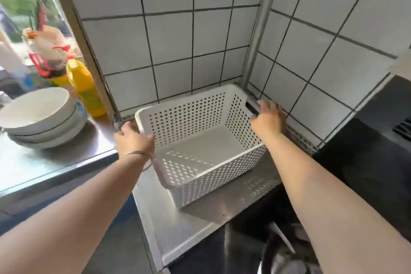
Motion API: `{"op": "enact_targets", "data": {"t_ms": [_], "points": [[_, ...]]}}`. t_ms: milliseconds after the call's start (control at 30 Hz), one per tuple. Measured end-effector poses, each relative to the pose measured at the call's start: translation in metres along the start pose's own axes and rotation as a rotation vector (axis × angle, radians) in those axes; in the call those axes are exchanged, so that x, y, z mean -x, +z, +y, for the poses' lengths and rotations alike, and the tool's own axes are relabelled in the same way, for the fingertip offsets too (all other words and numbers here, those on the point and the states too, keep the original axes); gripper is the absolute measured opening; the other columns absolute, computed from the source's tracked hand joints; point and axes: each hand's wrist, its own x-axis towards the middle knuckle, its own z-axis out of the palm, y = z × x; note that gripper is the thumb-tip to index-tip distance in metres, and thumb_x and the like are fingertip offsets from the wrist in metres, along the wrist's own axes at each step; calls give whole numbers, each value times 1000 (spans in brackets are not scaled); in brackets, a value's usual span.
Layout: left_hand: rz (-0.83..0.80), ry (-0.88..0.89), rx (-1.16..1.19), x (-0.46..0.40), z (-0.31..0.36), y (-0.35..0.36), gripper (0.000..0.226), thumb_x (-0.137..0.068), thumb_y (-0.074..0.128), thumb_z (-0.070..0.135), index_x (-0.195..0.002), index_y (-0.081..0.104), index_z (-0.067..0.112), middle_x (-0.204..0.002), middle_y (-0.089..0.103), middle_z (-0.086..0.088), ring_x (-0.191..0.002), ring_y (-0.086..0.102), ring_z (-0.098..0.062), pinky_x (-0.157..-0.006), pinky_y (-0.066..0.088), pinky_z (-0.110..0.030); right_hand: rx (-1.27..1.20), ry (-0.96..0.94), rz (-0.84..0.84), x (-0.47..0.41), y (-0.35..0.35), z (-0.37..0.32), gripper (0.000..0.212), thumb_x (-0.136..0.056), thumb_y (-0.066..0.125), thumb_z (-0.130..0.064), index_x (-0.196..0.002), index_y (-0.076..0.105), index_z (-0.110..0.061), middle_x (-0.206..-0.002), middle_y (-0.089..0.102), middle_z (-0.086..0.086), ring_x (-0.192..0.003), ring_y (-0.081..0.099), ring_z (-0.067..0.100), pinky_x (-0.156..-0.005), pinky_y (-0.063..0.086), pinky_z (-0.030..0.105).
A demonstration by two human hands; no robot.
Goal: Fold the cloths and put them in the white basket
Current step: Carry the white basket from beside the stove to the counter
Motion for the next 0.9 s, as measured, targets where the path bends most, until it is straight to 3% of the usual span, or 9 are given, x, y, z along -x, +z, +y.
{"op": "enact_targets", "data": {"t_ms": [133, 200, 300, 433, 533, 600, 700, 833, 900], "points": [[7, -213, 119, -8, -10, 25, 56, -82, 66, 27, -128, 44, 5, -132, 49, -20, -119, 50, -35, -99, 40, -39, -37, 8, -21, -49, 21, 4, 48, -87, 53, -17, -134, 45, -9, -134, 47, 16, -125, 40, 34, -102, 40, 43], [-16, -249, 82, -13, -17, 33, 43, -85, 60, 34, -113, 57, 1, -118, 61, -20, -109, 57, -36, -90, 44, -37, -62, -5, -18, -65, 30, 5, 46, -88, 52, -17, -133, 45, -7, -133, 47, 18, -123, 43, 36, -101, 42, 45], [-58, -224, 1, -17, -20, 39, 45, -90, 51, 39, -101, 64, -2, -106, 65, -22, -103, 60, -39, -89, 45, -37, -115, 25, -74, -78, 42, 9, 36, -90, 49, -20, -123, 51, -5, -125, 55, 20, -112, 54, 38, -92, 46, 41], [-66, -241, 40, -18, -20, 44, 50, -92, 46, 43, -102, 63, -3, -101, 69, -23, -98, 64, -38, -92, 50, -42, -133, 117, -170, -88, 47, 7, 41, -93, 43, -34, -112, 59, -2, -112, 63, 22, -99, 60, 38, -79, 49, 37], [-42, -257, -9, -19, -21, 36, 53, -95, 40, 43, -116, 57, -3, -115, 63, -24, -108, 58, -39, -96, 46, -42, -141, 176, -254, -87, 40, 0, 50, -93, 39, -40, -106, 60, 4, -95, 63, 23, -79, 60, 33, -62, 46, 30], [-12, -246, -14, -23, -20, 19, 51, -97, 37, 40, -120, 53, -2, -119, 59, -24, -111, 55, -39, -95, 43, -41, -174, 157, -298, -84, 30, -13, 49, -93, 38, -39, -104, 60, 4, -82, 57, 19, -69, 56, 29, -56, 41, 26], [32, -203, 9, -29, -21, -23, 49, -97, 37, 38, -119, 54, -3, -120, 59, -25, -110, 56, -39, -96, 44, -42, -199, 136, -326, -76, 3, -44, 43, -95, 37, -36, -106, 59, 0, -81, 58, 16, -54, 52, 23, -49, 39, 23], [105, -121, -14, -35, -34, -102, 50, -98, 34, 36, -116, 57, -5, -121, 59, -26, -112, 55, -39, -96, 41, -40, -284, 29, -338, -40, -28, -96, 39, -95, 40, -25, -109, 58, 6, -83, 51, 18, -68, 49, 27, -66, 45, 30], [156, -108, -2, -32, -45, -146, 50, -98, 35, 36, -114, 58, -5, -118, 60, -27, -110, 56, -39, -97, 44, -41, -331, -14, -302, -13, -45, -128, 36, -95, 39, -29, -100, 58, 1, -72, 50, 16, -59, 49, 26, -57, 43, 29]]}}
